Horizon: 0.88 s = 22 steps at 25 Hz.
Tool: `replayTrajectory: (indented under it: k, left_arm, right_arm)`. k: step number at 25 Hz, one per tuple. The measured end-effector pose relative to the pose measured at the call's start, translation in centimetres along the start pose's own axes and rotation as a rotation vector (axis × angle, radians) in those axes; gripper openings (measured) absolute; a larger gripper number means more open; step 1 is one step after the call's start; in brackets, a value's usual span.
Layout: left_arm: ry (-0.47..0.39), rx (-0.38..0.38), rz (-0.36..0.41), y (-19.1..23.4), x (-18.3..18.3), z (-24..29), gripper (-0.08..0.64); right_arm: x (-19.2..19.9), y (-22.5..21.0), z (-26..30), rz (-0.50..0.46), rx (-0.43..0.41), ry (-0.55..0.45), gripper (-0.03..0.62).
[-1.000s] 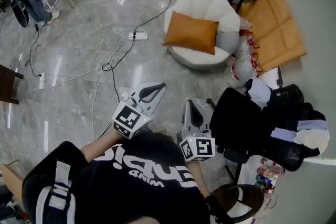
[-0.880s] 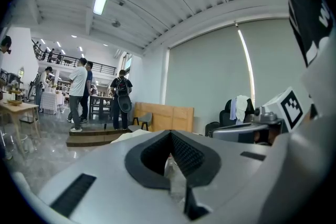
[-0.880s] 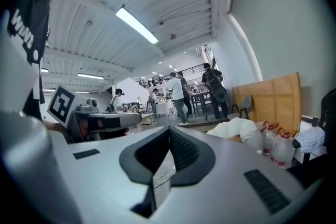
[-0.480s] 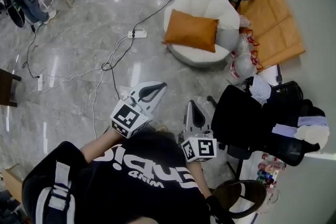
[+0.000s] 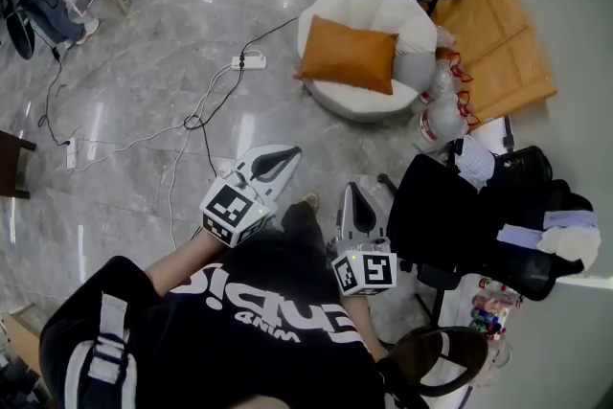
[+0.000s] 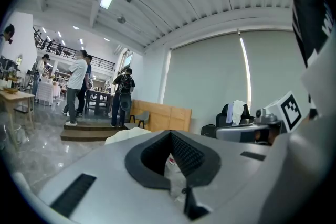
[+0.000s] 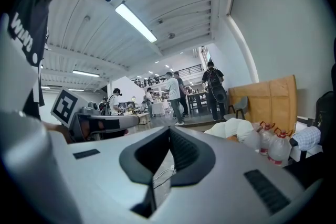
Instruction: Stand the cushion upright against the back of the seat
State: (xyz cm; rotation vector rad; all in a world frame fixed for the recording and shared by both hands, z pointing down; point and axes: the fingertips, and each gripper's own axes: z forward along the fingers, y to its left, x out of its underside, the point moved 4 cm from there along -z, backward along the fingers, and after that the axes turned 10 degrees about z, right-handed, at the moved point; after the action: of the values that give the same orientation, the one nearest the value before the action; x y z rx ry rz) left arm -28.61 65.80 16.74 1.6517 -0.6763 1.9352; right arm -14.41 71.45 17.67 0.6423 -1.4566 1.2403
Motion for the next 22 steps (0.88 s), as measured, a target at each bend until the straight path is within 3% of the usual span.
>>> replayTrajectory:
  k: [12, 22]
  left_arm:
    - [-0.002, -0.006, 0.003, 2.7, -0.3, 4.3, 0.006]
    - [-0.002, -0.003, -0.002, 5.5, -1.0, 11.4, 0.006]
  right_arm:
    - [-1.7, -3.8, 4.2, -0.007, 0.008, -0.014, 0.02]
    - [-4.2, -9.3, 8.6, 0.0, 0.031, -0.025, 0.02]
